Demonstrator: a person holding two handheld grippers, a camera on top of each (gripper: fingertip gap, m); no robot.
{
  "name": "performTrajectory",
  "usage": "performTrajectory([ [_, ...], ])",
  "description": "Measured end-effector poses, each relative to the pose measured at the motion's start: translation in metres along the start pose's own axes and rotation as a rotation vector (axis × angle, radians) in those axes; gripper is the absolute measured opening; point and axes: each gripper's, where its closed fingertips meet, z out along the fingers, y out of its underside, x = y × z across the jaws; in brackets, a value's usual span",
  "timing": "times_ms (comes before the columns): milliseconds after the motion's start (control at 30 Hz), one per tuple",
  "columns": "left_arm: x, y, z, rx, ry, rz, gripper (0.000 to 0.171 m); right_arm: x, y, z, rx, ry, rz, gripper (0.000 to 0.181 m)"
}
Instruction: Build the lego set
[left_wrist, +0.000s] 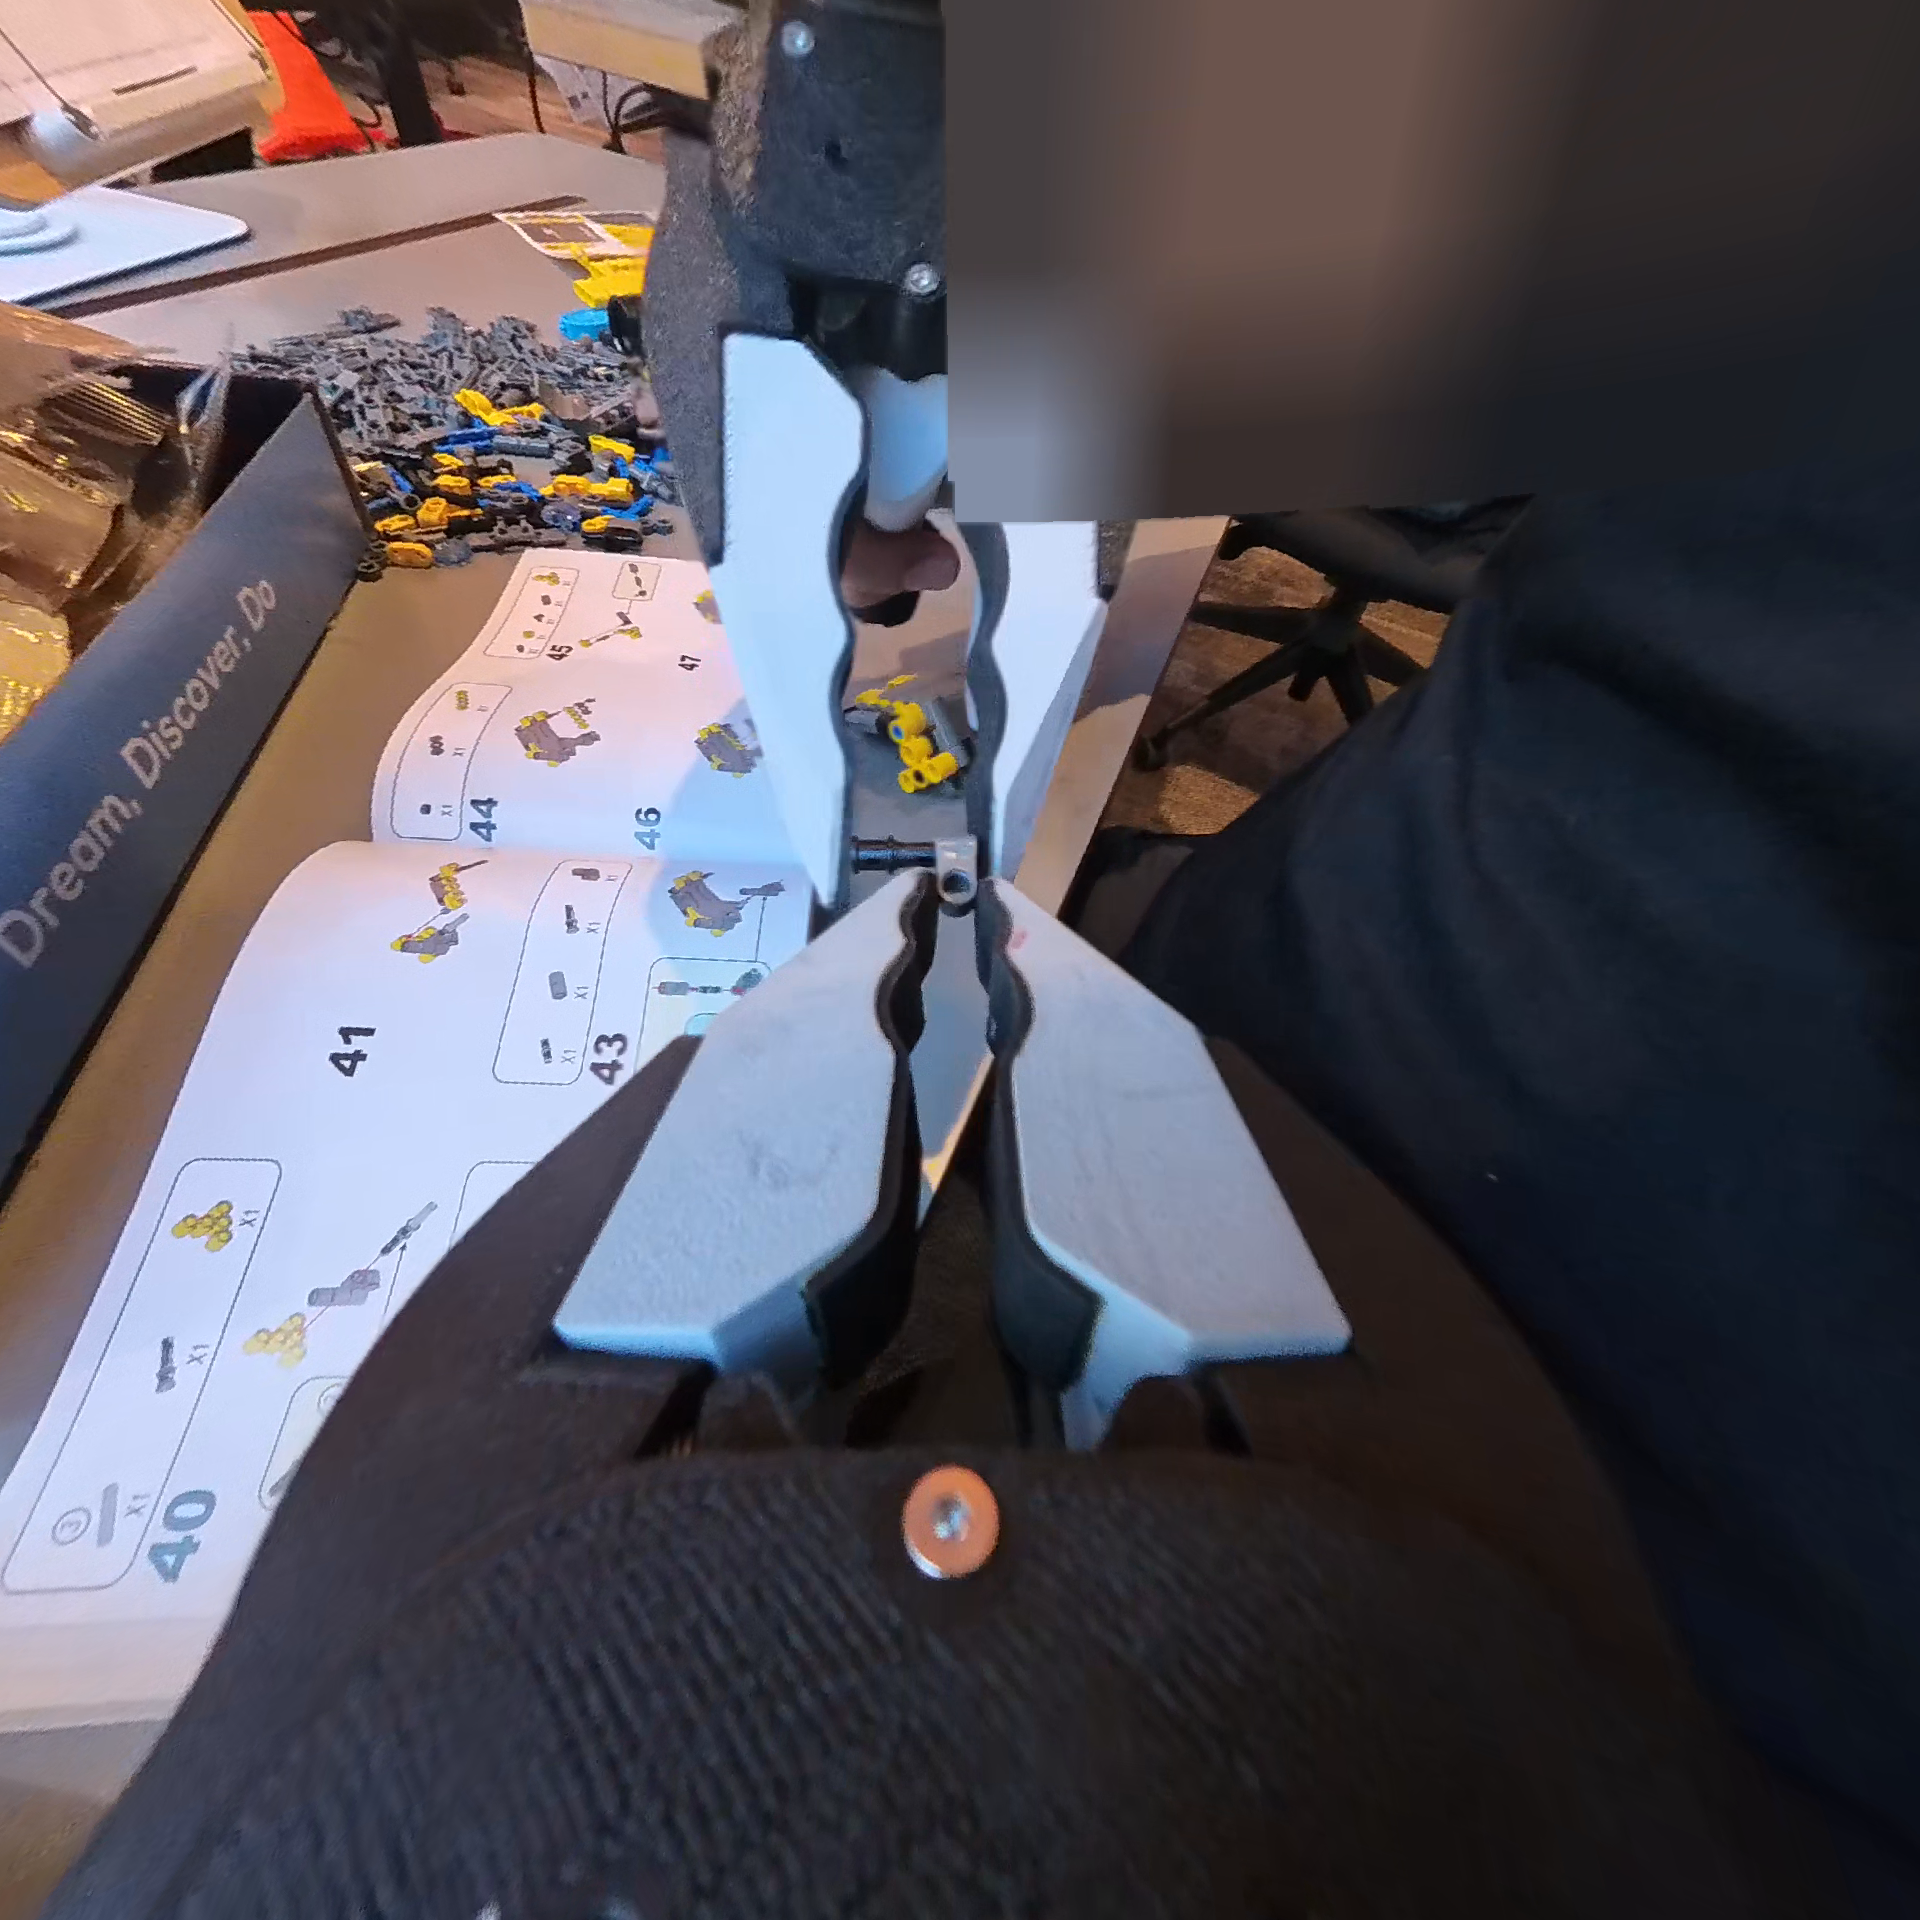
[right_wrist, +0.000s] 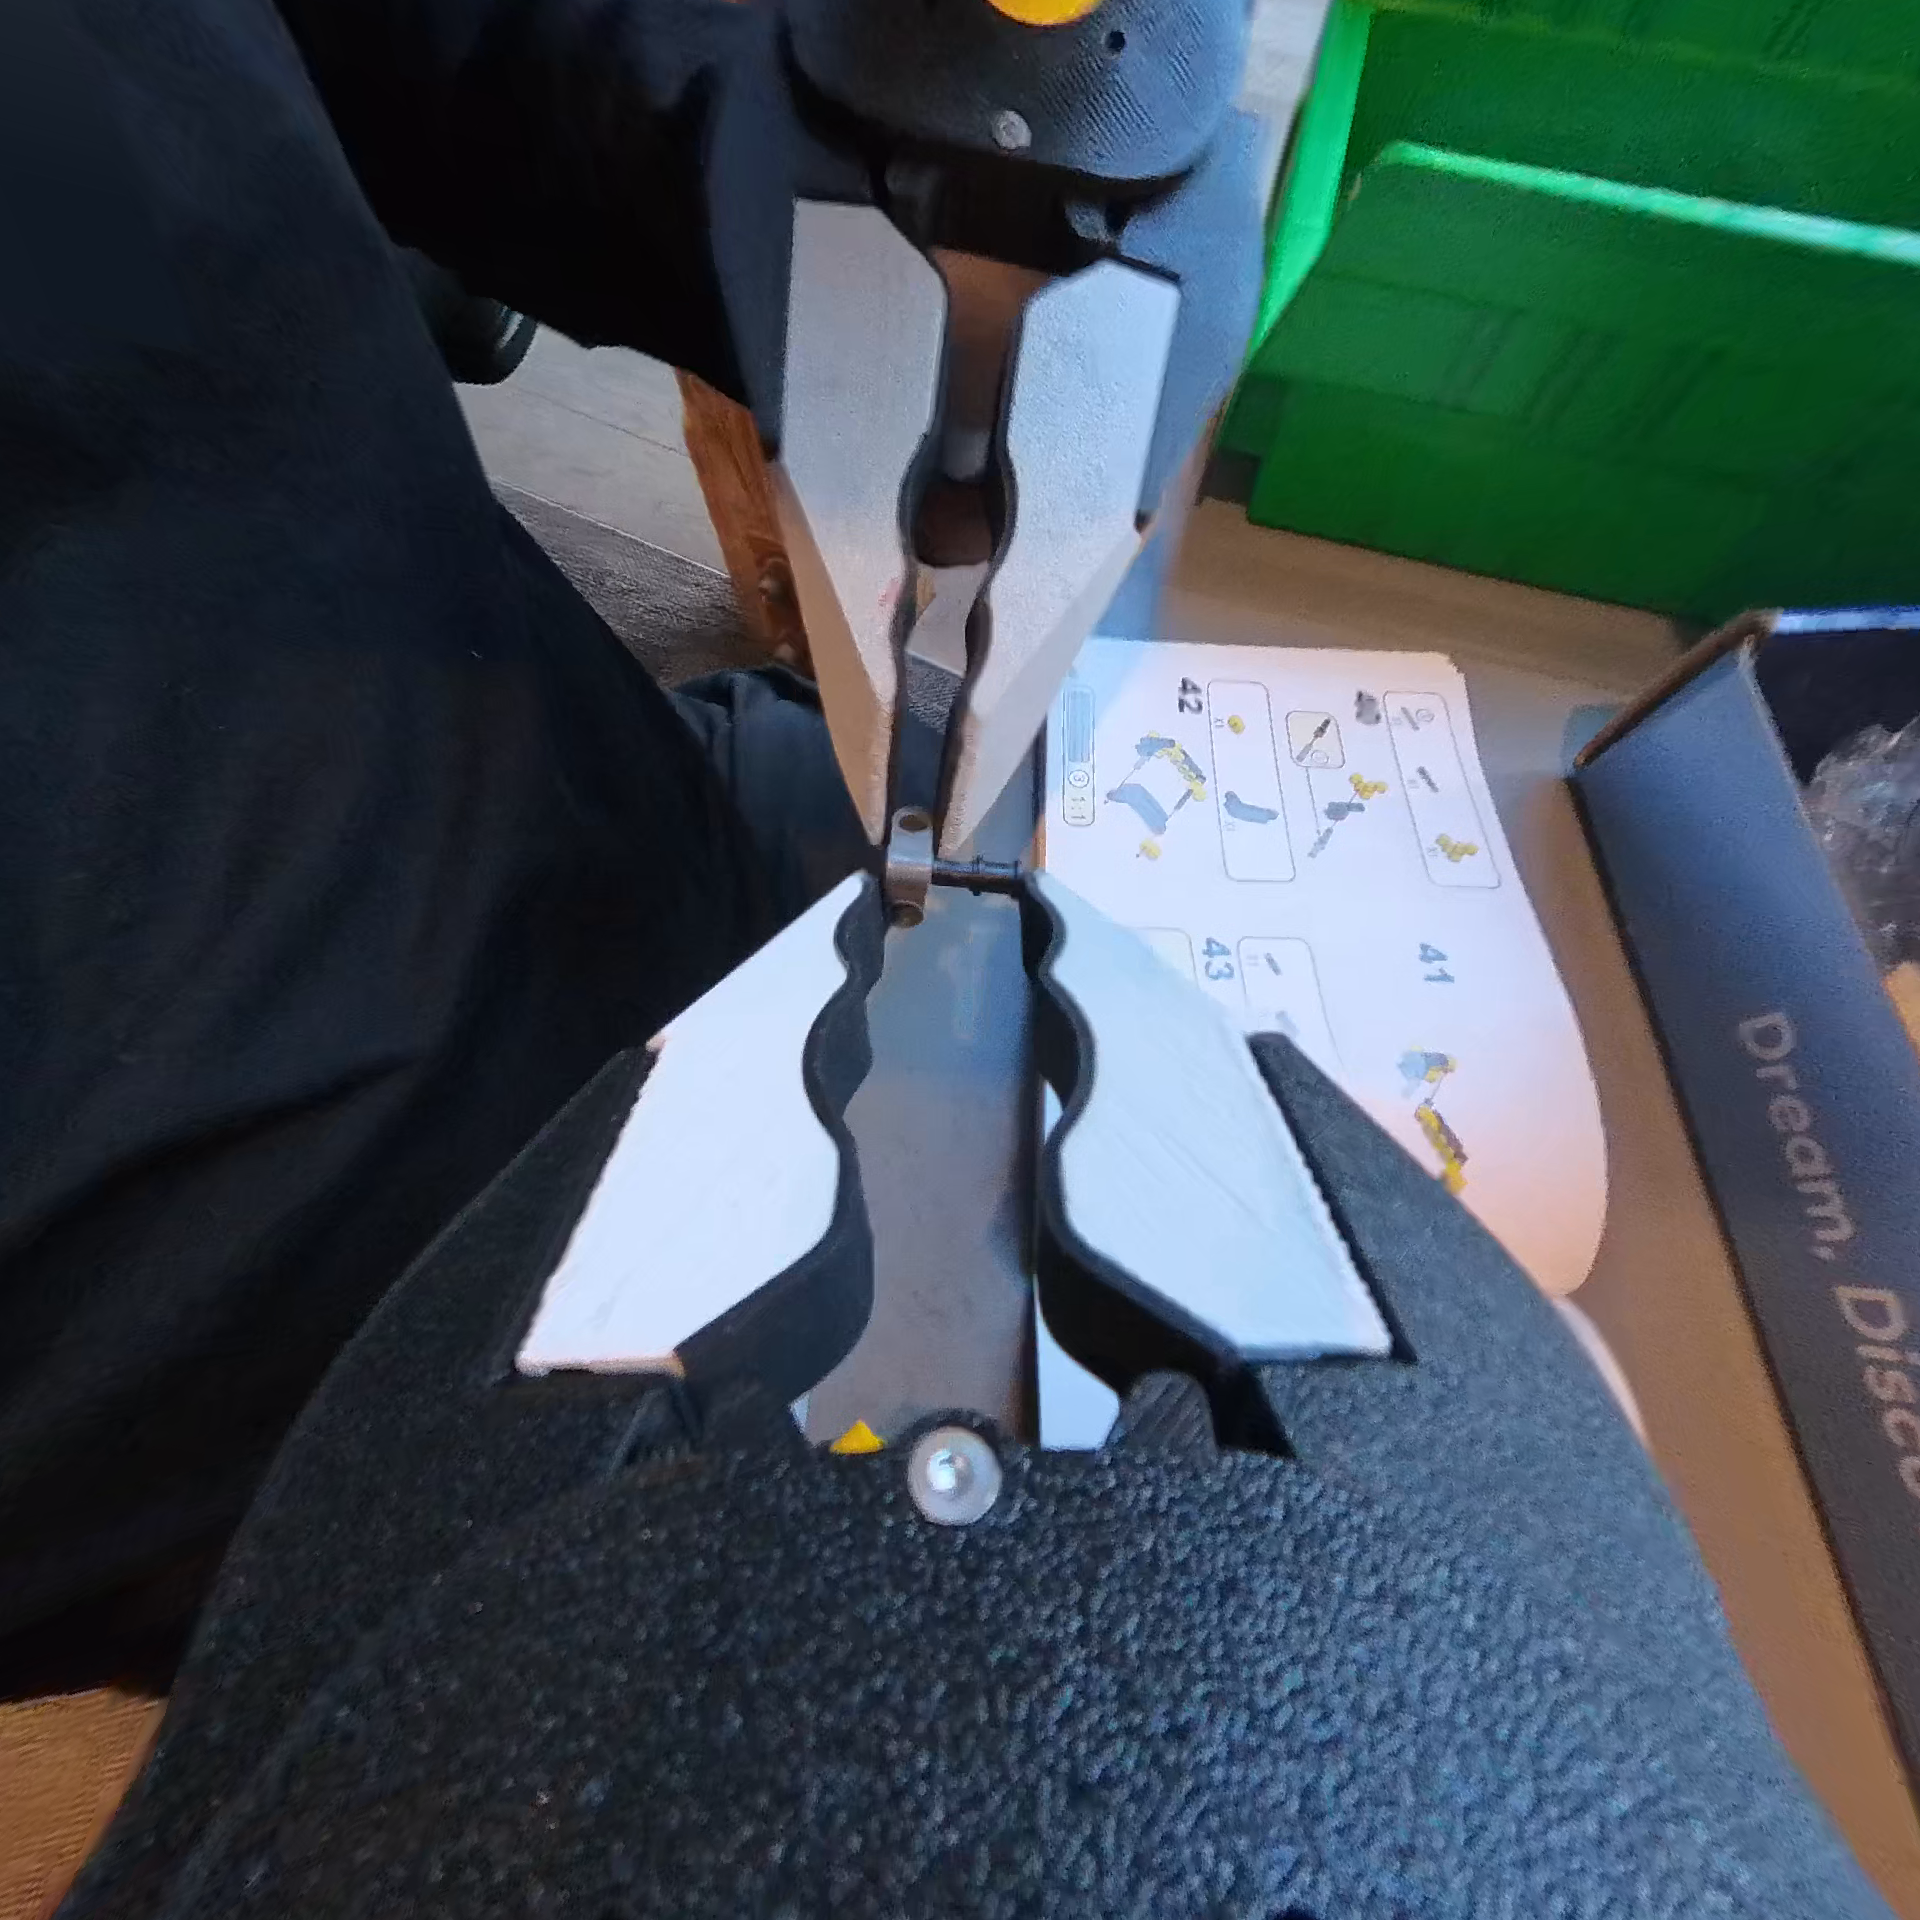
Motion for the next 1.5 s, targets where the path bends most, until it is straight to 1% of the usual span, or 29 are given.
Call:
performTrajectory([
  [67,0.003,0.0,0.0,-0.007,0.018,-0.004,0.006,-0.002,-0.003,-0.001,-0.008,0.032,-0.078,0.025],
  [133,0.002,0.001,0.001,-0.027,0.008,0.006,0.006,-0.001,-0.002,0.0,-0.032,0.06,-0.129,0.025],
  [233,0.002,0.003,0.0,-0.049,-0.009,0.037,0.006,-0.001,-0.001,0.002,-0.042,0.059,-0.114,0.023],
  [367,0.009,0.002,0.001,-0.033,-0.004,0.03,0.006,-0.008,-0.002,0.001,-0.037,0.04,-0.129,0.023],
  [500,0.01,0.003,-0.001,0.006,-0.031,0.026,0.006,-0.011,-0.001,0.003,-0.008,0.022,-0.065,0.022],
  [600,0.014,0.005,0.001,0.048,-0.022,-0.025,0.005,-0.017,0.001,0.004,-0.009,0.006,-0.051,0.021],
  [667,0.017,0.008,0.002,0.047,-0.026,-0.037,0.006,-0.022,0.003,0.006,-0.003,-0.018,-0.02,0.021],
  [733,0.013,0.006,-0.001,0.076,-0.063,-0.049,0.005,-0.018,-0.001,0.008,0.053,-0.003,0.068,0.022],
  [800,0.014,0.001,-0.004,0.102,-0.045,-0.045,0.006,-0.018,-0.007,0.006,0.116,-0.047,0.132,0.024],
  [867,0.015,-0.005,-0.006,0.118,-0.033,-0.044,0.006,-0.019,-0.013,0.001,0.138,-0.045,0.08,0.028],
  [967,0.018,-0.012,-0.006,0.133,0.016,-0.064,0.006,-0.019,-0.016,-0.005,0.112,-0.009,-0.042,0.027],
  [1033,0.02,-0.013,-0.006,0.142,0.059,-0.098,0.006,-0.02,-0.015,-0.006,0.092,0.001,-0.086,0.026],
  [1267,0.024,-0.017,-0.006,0.193,0.122,-0.167,0.006,-0.021,-0.016,-0.007,0.123,-0.01,-0.1,0.023],
  [1400,0.018,-0.014,-0.009,0.21,0.097,-0.193,0.006,-0.017,-0.017,-0.002,0.142,-0.001,-0.035,0.019],
  [1433,0.02,-0.016,-0.011,0.22,0.101,-0.196,0.005,-0.018,-0.019,-0.003,0.153,-0.004,-0.03,0.019],
  [1500,0.02,-0.015,-0.011,0.21,0.078,-0.18,0.005,-0.018,-0.018,-0.003,0.125,0.02,-0.058,0.018],
])
